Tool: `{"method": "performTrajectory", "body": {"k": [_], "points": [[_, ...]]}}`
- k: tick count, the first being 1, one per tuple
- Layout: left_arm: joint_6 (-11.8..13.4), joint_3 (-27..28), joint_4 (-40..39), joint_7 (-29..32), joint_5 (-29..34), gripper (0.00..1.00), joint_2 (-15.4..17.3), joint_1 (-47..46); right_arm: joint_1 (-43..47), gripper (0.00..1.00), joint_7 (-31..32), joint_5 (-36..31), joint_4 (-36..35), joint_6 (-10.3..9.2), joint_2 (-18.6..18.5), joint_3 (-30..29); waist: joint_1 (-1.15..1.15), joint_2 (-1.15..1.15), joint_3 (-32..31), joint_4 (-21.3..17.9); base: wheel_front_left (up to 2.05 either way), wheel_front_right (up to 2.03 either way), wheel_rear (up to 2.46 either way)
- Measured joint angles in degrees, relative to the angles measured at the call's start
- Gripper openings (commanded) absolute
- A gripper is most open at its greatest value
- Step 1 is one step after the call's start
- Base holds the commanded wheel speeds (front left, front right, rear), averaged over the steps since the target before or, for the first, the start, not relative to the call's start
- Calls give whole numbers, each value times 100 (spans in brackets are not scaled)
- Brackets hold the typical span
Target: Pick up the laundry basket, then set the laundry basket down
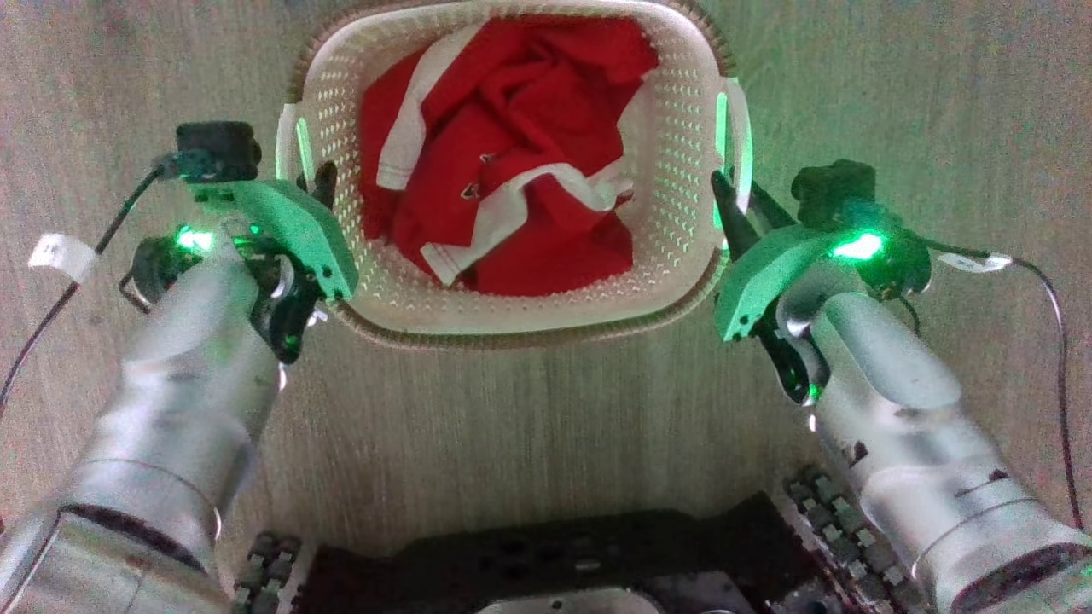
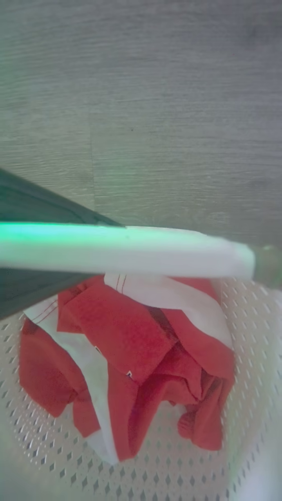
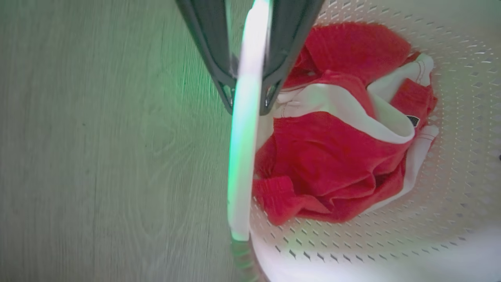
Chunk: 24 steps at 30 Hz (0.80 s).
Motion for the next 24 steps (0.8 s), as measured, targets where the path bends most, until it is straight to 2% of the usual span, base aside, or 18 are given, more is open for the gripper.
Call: {"method": "performTrajectory", "body": {"k": [13, 24], "points": [[64, -427, -119, 1315, -1014, 0, 164, 138, -229, 0, 1252, 1077, 448, 0, -132, 867, 0, 0, -787, -5, 0, 0, 0], [93, -673, -145, 1870, -1581, 0, 205, 404, -333, 0, 2029, 1639, 604, 0, -270, 1456, 0, 0, -1625, -57, 0, 0, 0]]}}
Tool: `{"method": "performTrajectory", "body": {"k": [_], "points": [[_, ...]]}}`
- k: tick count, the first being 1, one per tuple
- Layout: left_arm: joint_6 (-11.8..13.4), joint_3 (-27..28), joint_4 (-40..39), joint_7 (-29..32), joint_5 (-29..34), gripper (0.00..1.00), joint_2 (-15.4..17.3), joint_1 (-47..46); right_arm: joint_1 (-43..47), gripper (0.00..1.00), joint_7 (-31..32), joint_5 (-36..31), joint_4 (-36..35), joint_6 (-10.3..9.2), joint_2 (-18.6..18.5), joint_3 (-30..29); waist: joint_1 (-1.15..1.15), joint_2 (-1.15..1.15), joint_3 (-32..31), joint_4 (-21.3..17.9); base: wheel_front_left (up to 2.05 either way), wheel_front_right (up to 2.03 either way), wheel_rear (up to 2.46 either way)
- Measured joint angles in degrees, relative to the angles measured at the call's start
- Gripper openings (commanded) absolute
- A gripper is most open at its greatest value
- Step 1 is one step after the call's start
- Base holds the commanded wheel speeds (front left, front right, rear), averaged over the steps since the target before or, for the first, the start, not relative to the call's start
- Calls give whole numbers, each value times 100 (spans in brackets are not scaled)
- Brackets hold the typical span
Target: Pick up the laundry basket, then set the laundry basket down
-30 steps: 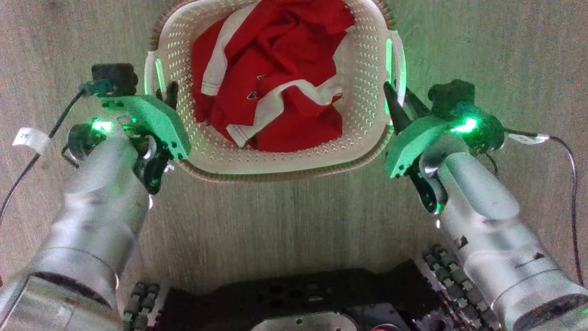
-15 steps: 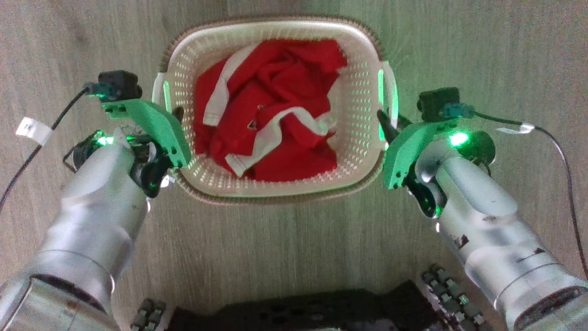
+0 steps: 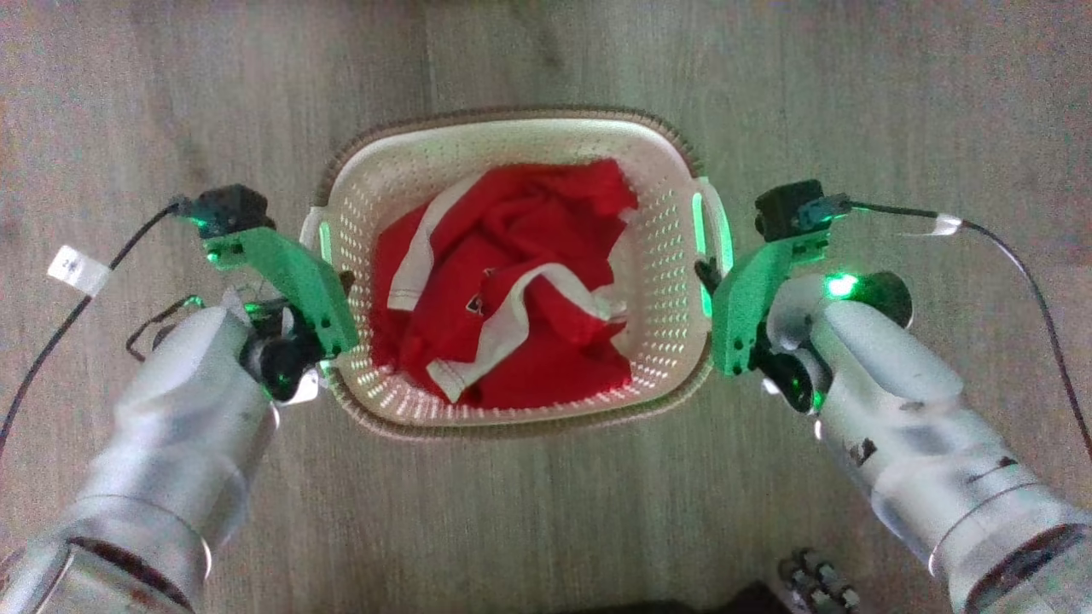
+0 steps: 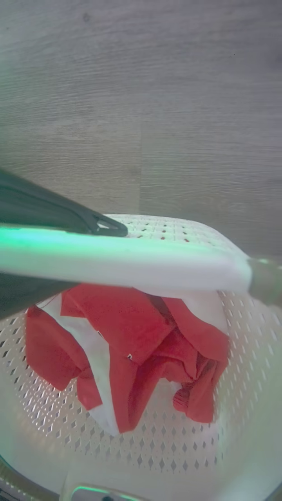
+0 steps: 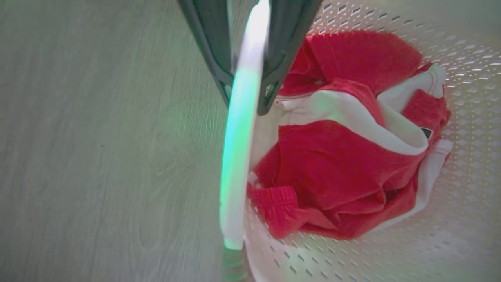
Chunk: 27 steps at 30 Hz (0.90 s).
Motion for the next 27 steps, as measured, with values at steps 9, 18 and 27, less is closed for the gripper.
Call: {"method": "performTrajectory", "body": {"k": [9, 18, 27], "points": [[1, -91, 14, 500, -411, 0, 11, 456, 29, 0, 570, 449, 71, 0, -44, 339, 0, 0, -723, -7, 0, 0, 0], [2, -232, 55, 855, -714, 0, 10, 809, 171, 0, 1122, 927, 156, 1, -86, 673, 0, 0, -1611, -31, 0, 0, 0], [2, -294, 121, 1106, -914, 0, -22, 1195, 404, 0, 1634, 1310, 310, 1, -81, 922, 0, 0, -2411, -99, 0, 0, 0]]}}
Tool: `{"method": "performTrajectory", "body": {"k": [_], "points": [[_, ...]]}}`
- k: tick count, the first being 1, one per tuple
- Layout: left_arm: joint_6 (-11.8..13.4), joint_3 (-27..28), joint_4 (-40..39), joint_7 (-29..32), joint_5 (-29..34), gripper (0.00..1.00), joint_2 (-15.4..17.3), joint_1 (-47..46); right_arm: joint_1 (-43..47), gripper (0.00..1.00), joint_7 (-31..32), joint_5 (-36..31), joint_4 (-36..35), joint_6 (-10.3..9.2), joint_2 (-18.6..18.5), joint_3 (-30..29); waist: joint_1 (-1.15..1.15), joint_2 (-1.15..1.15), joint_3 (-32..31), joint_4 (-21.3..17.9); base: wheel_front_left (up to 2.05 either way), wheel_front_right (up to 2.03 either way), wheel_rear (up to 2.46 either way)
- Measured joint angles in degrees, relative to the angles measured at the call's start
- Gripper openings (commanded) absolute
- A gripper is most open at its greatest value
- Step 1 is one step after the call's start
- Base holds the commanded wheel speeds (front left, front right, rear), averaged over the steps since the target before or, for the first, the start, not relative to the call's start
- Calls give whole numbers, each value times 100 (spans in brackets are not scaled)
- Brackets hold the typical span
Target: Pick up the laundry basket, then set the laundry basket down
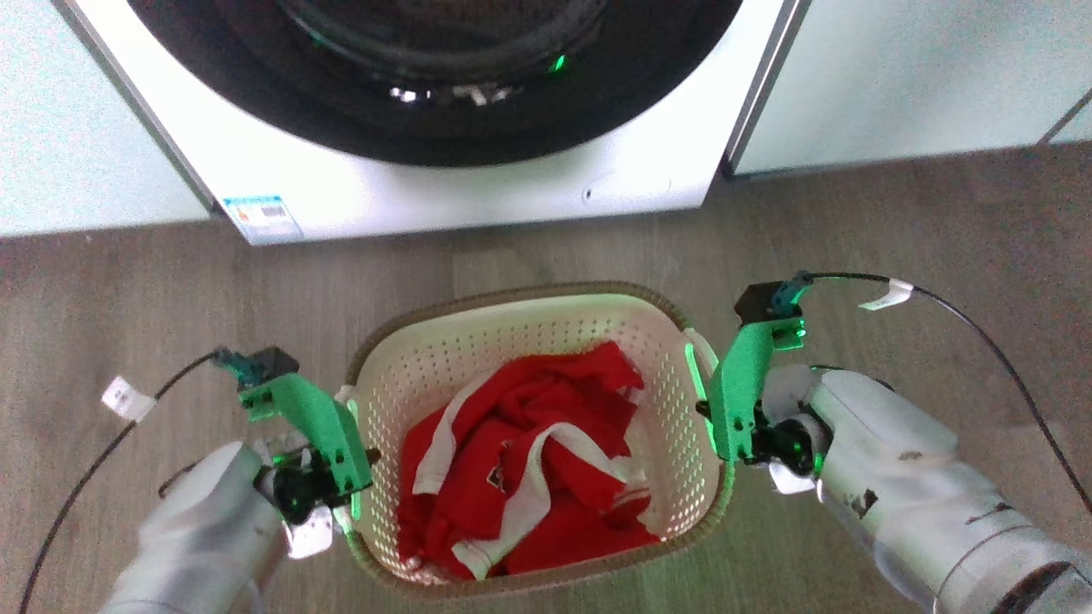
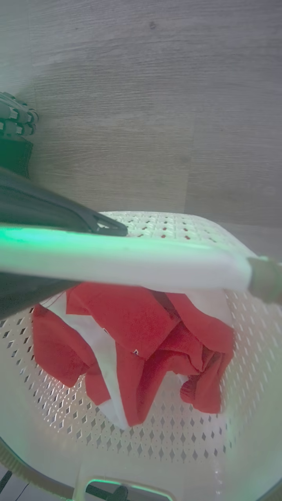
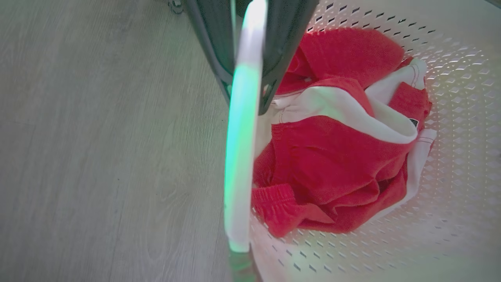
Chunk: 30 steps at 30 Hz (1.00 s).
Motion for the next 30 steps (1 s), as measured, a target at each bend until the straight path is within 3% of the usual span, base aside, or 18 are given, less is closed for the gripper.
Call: {"method": "performTrajectory", "body": {"k": [13, 30], "points": [[0, -145, 33, 193, -213, 0, -62, 511, 222, 0, 511, 352, 449, 2, 136, 108, 0, 0, -947, -72, 0, 0, 0], [1, -214, 10, 194, -365, 0, -52, 771, 248, 0, 695, 561, 769, 2, 278, 212, 0, 0, -1482, -209, 0, 0, 0]]}}
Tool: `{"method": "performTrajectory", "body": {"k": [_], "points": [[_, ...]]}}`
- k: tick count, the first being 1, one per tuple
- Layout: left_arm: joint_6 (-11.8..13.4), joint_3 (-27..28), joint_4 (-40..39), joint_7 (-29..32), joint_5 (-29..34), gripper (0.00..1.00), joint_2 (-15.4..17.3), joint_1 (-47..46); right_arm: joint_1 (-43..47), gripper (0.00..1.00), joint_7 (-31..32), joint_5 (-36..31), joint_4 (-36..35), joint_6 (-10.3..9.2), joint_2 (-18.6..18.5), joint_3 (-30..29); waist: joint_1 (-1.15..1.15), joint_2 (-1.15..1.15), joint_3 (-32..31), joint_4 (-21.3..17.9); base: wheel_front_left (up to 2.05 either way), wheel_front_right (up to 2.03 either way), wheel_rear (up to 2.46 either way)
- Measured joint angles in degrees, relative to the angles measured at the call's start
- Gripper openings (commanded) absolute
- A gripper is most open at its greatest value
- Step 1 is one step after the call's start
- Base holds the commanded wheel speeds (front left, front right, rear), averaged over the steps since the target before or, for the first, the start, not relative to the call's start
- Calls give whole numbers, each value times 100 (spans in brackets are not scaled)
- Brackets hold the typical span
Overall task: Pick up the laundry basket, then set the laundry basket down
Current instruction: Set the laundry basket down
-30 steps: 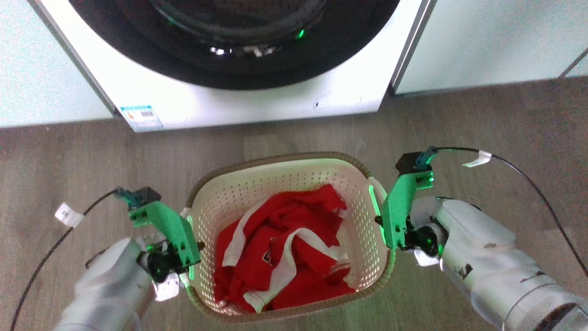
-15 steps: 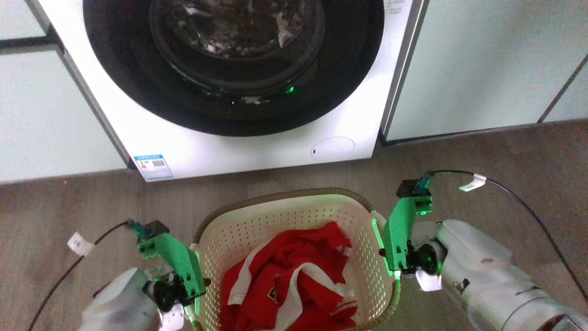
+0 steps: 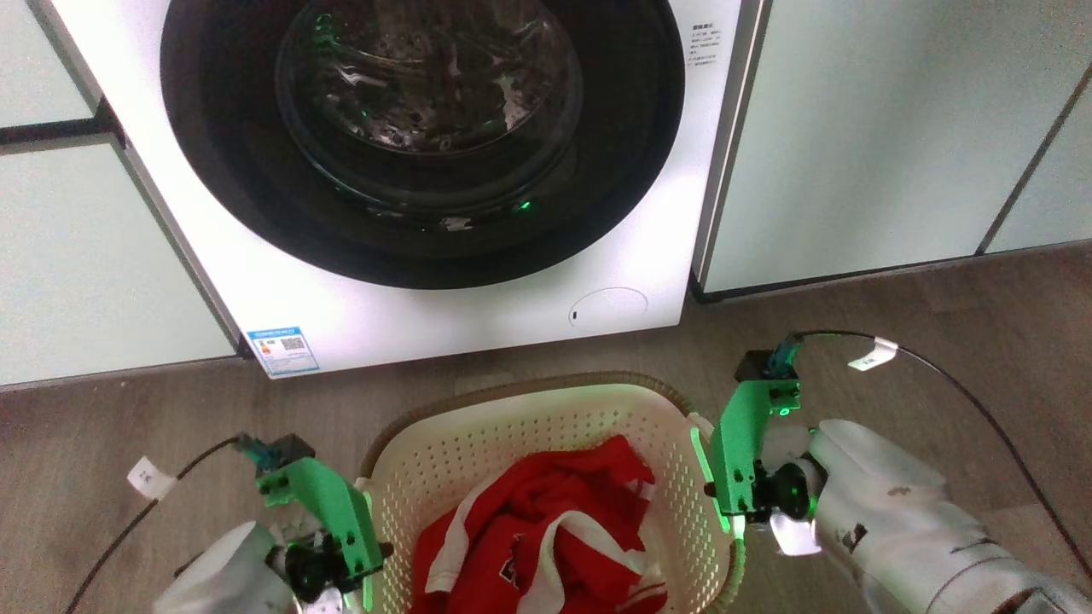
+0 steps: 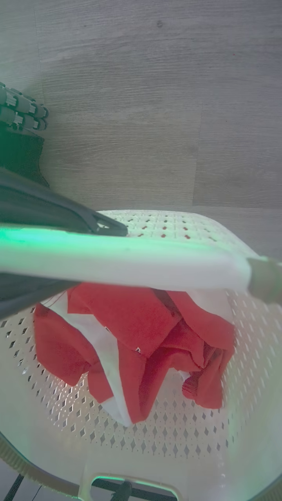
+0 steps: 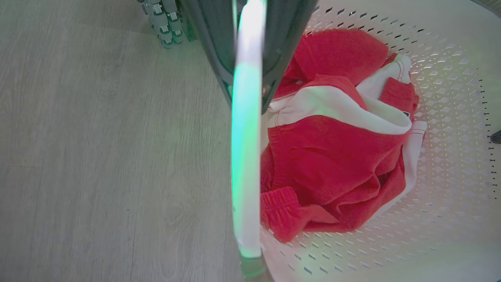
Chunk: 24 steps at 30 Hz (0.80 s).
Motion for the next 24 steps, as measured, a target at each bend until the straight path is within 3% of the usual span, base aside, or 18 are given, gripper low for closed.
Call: {"method": "performTrajectory", "body": {"k": [24], "points": [[2, -132, -124, -100, -133, 0, 107, -1, -4, 0, -20, 202, -16, 0, 4, 103, 0, -1, 82, 0, 0, 0, 0]]}}
